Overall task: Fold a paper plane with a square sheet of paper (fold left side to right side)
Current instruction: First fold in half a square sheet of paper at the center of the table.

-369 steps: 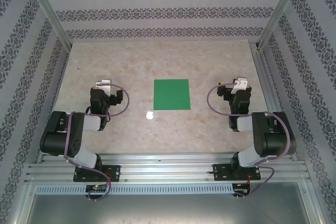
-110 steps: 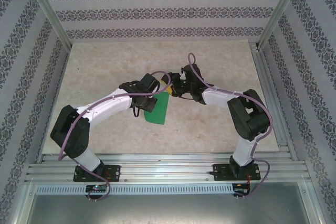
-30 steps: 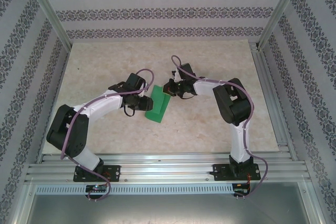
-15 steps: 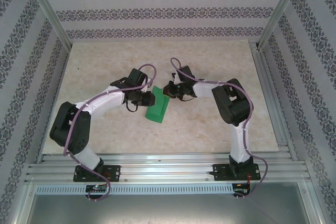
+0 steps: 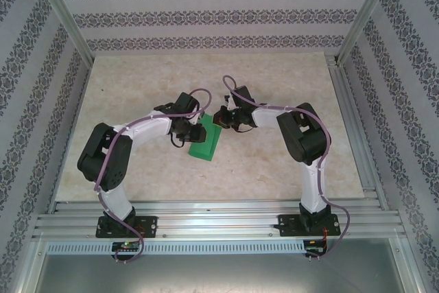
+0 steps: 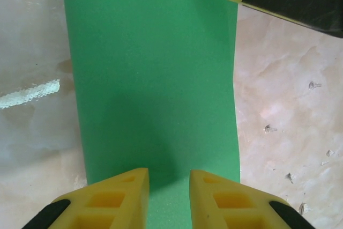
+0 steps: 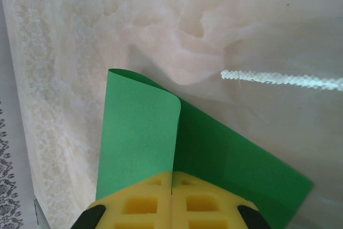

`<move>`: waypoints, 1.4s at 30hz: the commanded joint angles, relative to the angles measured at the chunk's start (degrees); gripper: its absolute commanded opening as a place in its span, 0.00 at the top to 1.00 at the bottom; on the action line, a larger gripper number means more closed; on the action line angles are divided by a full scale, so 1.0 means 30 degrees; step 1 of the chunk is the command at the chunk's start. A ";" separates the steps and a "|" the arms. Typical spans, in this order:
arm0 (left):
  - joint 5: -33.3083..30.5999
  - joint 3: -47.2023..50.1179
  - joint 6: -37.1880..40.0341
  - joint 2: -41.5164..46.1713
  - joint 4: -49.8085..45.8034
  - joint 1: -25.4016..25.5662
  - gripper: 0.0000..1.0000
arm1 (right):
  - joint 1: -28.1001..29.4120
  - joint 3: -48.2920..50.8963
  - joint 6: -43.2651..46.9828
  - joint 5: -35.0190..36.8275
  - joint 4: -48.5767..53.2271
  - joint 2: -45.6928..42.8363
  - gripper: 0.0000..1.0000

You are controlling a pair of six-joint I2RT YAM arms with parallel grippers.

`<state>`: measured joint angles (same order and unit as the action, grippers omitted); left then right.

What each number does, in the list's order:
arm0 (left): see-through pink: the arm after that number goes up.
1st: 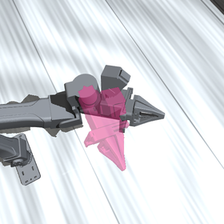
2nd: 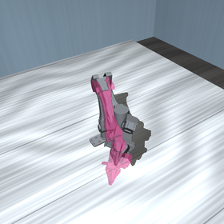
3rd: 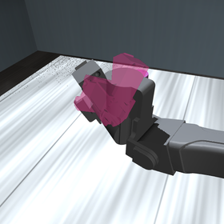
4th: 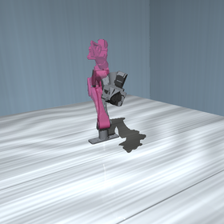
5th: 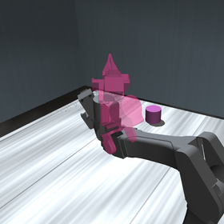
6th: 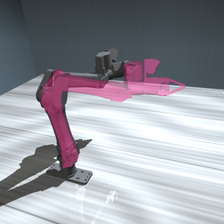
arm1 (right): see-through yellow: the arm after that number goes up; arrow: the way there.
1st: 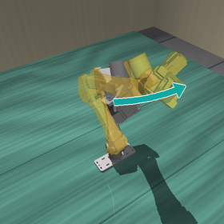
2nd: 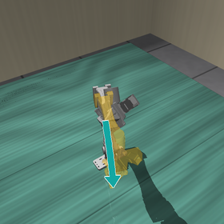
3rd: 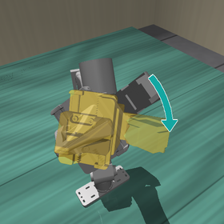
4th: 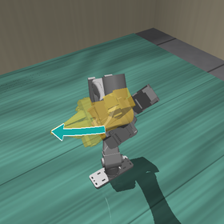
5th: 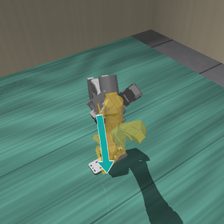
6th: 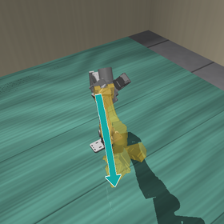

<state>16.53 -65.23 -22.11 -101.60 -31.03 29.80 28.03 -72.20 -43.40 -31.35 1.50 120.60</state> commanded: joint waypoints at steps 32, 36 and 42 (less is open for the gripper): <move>0.0456 -0.0257 0.0411 -0.1347 0.0762 0.0788 0.72 | -0.0145 0.1593 0.0139 0.0794 -0.0434 -0.1699 1.00; 0.0456 -0.0263 0.0411 -0.1340 0.0733 0.0847 0.72 | -0.0174 0.1626 0.0226 0.0807 -0.0272 -0.1810 1.00; 0.0414 -0.0392 0.0476 -0.1276 0.0616 0.0990 0.71 | -0.0222 0.1619 0.0344 0.0871 -0.0088 -0.1761 1.00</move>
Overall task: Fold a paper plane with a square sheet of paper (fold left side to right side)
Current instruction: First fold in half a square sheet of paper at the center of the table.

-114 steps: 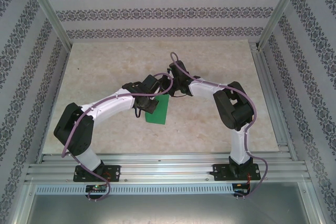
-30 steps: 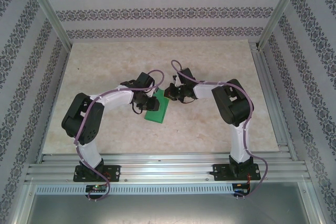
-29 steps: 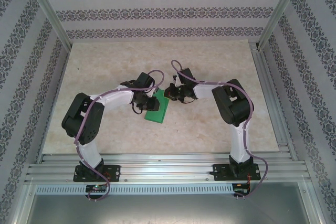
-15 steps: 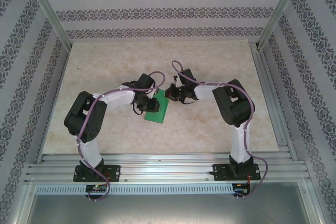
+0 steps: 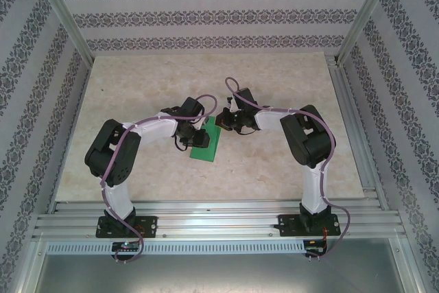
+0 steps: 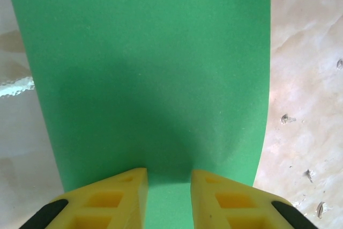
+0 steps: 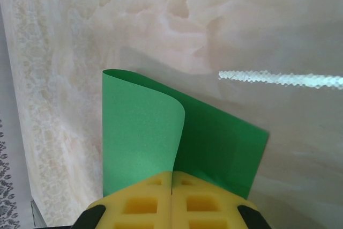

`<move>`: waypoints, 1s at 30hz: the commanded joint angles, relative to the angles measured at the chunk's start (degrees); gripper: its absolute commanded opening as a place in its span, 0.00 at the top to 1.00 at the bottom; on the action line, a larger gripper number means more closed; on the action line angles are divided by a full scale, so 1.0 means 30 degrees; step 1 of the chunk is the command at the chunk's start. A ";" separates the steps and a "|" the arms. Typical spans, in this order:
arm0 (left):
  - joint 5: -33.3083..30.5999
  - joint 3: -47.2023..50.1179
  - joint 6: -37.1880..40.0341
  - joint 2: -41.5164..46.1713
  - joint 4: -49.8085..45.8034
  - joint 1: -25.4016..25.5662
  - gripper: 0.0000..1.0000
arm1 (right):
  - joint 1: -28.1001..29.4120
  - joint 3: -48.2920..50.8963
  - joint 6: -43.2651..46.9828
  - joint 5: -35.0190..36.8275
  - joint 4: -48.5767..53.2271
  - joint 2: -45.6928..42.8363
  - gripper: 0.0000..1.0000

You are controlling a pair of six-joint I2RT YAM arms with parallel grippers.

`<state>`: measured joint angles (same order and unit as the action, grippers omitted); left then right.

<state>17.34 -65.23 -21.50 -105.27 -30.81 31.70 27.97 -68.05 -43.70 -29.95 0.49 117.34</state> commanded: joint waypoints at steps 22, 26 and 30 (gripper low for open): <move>-0.0423 -0.0496 0.0524 -0.0520 0.0023 0.0433 0.71 | -0.0181 0.0594 0.0474 0.0581 0.0184 -0.0531 1.00; -0.0681 -0.0584 0.0606 -0.0666 -0.0211 0.0561 0.72 | -0.0212 0.0558 0.0535 0.0654 0.0281 -0.0544 1.00; -0.0862 -0.0674 0.0662 -0.0766 -0.0416 0.0697 0.71 | -0.0211 0.0533 0.0589 0.0731 0.0386 -0.0574 0.99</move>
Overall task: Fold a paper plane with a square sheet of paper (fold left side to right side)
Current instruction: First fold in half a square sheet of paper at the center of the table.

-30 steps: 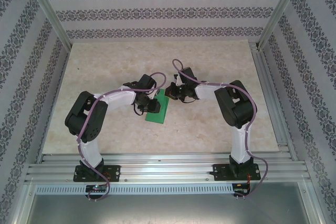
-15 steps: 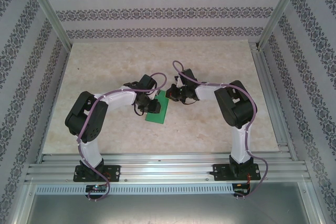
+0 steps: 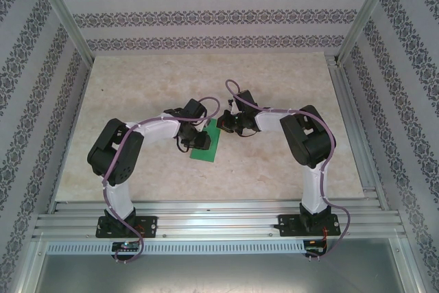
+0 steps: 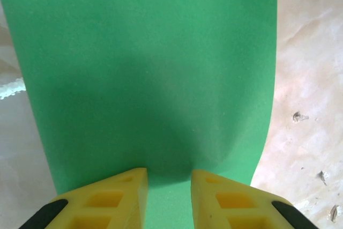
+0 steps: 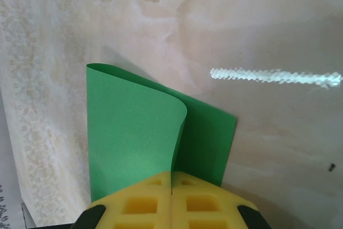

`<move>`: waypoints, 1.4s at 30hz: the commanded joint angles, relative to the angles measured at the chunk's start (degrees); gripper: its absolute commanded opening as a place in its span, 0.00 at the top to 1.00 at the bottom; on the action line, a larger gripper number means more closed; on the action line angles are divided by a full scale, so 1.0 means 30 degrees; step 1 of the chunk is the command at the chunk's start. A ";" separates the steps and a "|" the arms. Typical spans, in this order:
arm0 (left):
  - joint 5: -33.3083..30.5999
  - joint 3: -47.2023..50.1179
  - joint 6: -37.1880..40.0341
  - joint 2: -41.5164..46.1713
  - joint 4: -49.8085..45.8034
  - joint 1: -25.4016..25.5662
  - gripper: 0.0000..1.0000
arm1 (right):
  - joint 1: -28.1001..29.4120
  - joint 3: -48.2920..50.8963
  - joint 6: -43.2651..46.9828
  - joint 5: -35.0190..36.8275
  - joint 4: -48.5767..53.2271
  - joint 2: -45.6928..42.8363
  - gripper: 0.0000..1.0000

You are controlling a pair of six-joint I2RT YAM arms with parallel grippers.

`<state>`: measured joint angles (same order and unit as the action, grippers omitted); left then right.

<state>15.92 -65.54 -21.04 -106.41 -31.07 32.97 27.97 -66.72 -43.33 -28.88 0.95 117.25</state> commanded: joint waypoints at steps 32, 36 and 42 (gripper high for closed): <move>-0.2076 -0.0465 0.0918 -0.1150 -0.1433 0.0787 0.72 | -0.0385 -0.0173 0.0646 0.0312 0.0506 -0.0425 0.88; -0.2178 -0.0332 0.0926 -0.1324 -0.1479 0.0869 0.72 | -0.0518 -0.0202 0.0726 0.0414 0.0650 -0.0686 0.84; -0.2255 -0.0255 0.0846 -0.1408 -0.1414 0.0904 0.72 | -0.0880 -0.0147 0.0958 0.0650 0.1077 -0.1069 0.78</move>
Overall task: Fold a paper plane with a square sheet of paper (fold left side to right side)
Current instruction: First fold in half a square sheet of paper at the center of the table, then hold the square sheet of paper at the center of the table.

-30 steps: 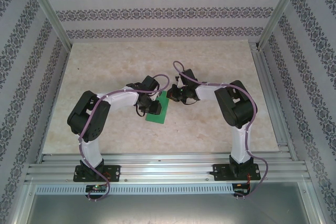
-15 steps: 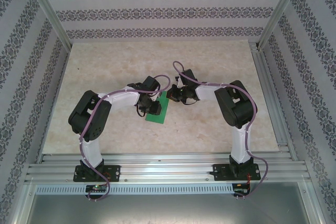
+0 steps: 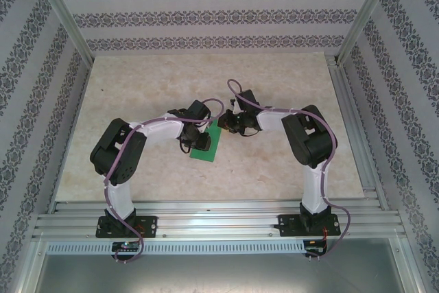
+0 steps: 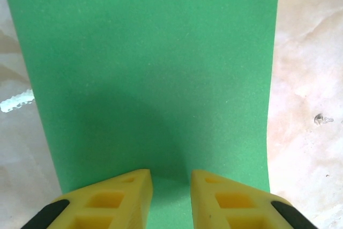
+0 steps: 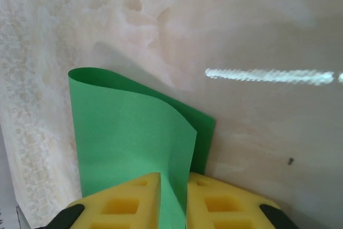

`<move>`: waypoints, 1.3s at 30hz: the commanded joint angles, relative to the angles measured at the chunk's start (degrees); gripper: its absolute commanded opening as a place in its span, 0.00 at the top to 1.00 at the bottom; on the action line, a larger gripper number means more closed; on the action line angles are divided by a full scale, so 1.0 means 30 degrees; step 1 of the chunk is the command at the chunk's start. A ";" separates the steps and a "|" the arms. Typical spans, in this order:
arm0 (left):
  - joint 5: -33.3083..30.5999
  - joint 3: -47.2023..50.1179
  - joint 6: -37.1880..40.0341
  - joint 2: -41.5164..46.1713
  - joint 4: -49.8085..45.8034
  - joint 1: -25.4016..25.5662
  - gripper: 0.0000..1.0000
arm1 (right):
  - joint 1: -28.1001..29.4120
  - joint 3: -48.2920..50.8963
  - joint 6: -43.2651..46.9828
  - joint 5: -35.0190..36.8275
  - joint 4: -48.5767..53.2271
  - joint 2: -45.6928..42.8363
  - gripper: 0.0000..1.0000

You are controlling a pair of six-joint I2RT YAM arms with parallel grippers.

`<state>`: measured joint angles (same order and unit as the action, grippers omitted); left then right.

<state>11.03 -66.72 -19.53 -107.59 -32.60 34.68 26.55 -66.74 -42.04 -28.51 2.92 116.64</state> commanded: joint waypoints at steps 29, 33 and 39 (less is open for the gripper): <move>-0.0821 -0.0068 0.0387 -0.1057 -0.1079 0.0497 0.73 | 0.1422 -0.0109 -0.1270 0.0219 -0.0102 -0.0352 0.88; -0.0834 -0.0045 0.0398 -0.1069 -0.1059 0.0512 0.73 | 0.1543 -0.0019 -0.1484 0.0173 -0.0107 0.0094 0.89; -0.0761 -0.0010 0.0330 -0.0976 -0.1006 0.0522 0.73 | 0.1595 -0.0383 -0.0576 0.1299 0.1831 0.0615 0.90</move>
<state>9.67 -67.42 -19.53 -107.92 -33.47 35.33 30.65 -66.81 -45.28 -26.81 4.78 116.66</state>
